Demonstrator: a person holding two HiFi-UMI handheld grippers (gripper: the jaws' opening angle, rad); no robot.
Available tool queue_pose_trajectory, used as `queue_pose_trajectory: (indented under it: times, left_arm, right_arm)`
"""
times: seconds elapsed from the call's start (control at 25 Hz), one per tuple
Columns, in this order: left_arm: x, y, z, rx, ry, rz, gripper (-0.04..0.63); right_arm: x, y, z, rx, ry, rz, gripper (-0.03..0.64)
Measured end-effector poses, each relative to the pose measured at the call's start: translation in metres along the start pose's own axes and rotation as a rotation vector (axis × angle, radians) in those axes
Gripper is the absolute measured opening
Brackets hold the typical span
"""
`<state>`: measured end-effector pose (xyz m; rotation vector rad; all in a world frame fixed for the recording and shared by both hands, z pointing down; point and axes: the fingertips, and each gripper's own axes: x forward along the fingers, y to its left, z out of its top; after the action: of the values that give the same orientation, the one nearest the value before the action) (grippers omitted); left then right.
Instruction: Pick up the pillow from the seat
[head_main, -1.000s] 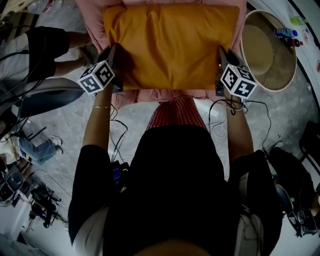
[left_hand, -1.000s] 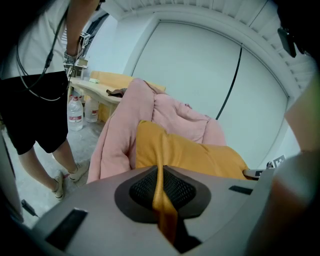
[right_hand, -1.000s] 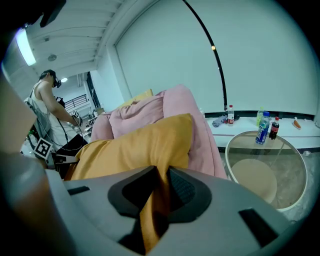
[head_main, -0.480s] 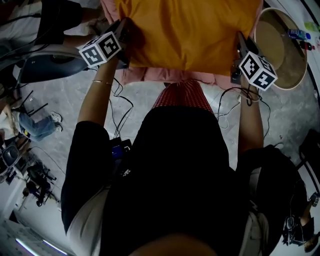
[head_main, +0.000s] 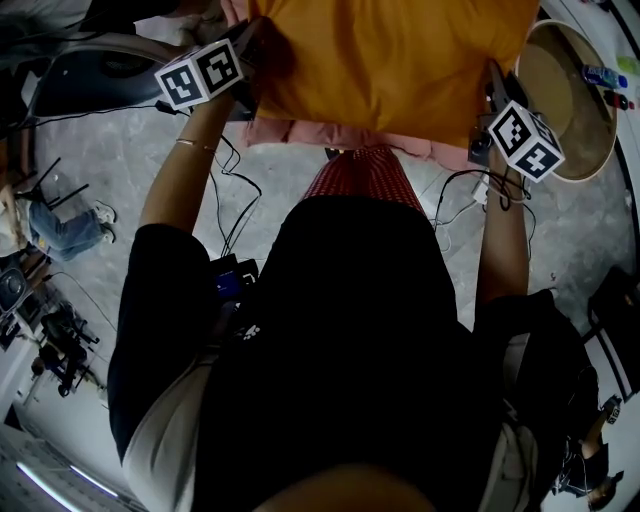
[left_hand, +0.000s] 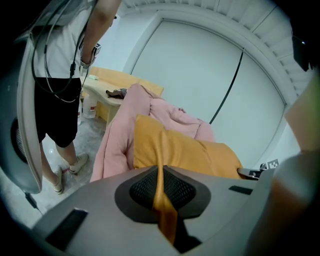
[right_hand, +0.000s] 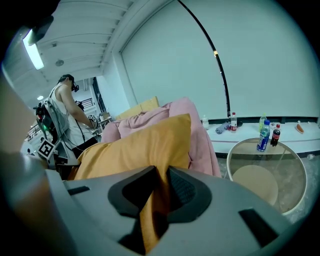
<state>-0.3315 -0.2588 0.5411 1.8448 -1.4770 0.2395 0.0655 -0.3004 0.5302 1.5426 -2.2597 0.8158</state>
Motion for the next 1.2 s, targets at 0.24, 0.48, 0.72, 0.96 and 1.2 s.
queue_pose_trajectory:
  times: [0.24, 0.48, 0.72, 0.96, 1.2]
  left_arm:
    - [-0.008, -0.003, 0.008, 0.002, 0.012, -0.011, 0.034]
    - [-0.012, -0.011, 0.017, 0.053, 0.036, -0.014, 0.035]
    - [-0.018, -0.020, 0.030, 0.053, 0.003, -0.023, 0.034]
    - [-0.031, -0.032, 0.049, 0.074, -0.034, -0.025, 0.034]
    - [-0.031, -0.041, 0.068, 0.086, -0.070, -0.013, 0.034]
  right_arm:
    - [-0.002, 0.004, 0.005, 0.010, -0.009, 0.015, 0.089]
    - [-0.005, 0.005, 0.014, 0.002, -0.024, 0.005, 0.089]
    - [-0.013, 0.006, 0.026, 0.011, -0.059, 0.011, 0.089]
    - [-0.026, 0.012, 0.046, 0.013, -0.103, 0.022, 0.089]
    - [-0.024, 0.010, 0.063, 0.030, -0.138, 0.046, 0.089]
